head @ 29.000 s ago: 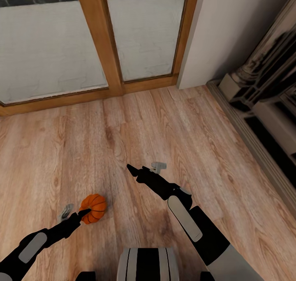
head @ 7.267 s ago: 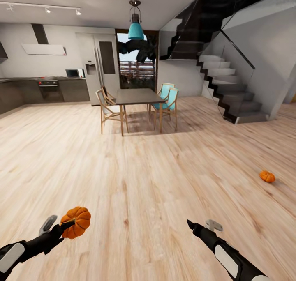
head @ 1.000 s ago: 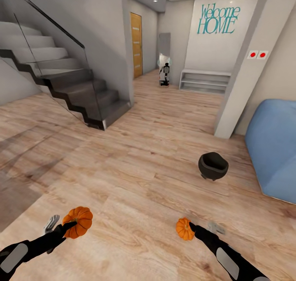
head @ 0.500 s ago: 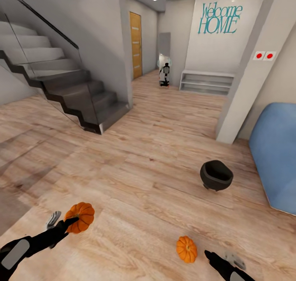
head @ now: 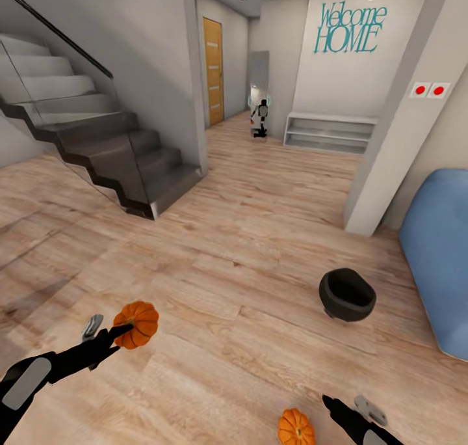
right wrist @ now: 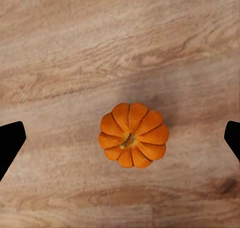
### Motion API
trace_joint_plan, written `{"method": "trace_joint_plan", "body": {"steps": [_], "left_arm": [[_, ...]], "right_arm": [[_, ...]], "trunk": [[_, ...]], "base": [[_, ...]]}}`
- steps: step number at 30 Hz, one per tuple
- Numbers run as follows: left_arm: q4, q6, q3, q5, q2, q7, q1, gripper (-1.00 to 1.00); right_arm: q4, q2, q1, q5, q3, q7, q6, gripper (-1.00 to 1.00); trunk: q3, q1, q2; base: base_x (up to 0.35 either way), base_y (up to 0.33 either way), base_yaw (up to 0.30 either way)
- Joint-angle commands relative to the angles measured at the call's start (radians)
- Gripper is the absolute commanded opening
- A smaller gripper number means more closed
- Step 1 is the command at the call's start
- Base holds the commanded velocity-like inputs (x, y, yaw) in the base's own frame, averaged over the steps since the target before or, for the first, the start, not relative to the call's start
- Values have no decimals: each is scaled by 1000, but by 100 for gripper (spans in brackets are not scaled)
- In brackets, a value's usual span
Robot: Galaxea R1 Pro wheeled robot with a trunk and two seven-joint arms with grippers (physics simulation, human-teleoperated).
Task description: Place each of the two pumpkins and all three candles from the living room inside a cabinet in the living room (use any cabinet), then make sure every cabinet is closed, and position the cauldron so it is next to a table in the living room.
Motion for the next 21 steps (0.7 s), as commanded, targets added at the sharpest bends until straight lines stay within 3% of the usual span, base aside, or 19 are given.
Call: {"method": "trace_joint_plan", "body": {"steps": [1,6,12,21], "left_arm": [[-1,11,-2,29,3,0,0,-100],[-17,22,-3,71,7,0,0,-100],[-70,52,-4,76,6,0,1,-100],[-77,58,-5,77,6,0,1,-100]], "right_arm": [[1,0,-1,-11,8,4,-3,100],[1,-2,-1,-12,7,8,1,100],[3,-6,-1,-14,5,82,11,100],[2,-3,-1,-14,6,96,12,100]], "trunk": [[-1,0,0],[-1,0,0],[-1,0,0],[-29,35,-63]], "base": [[290,-4,0],[98,-1,0],[9,0,0],[0,0,0]]}}
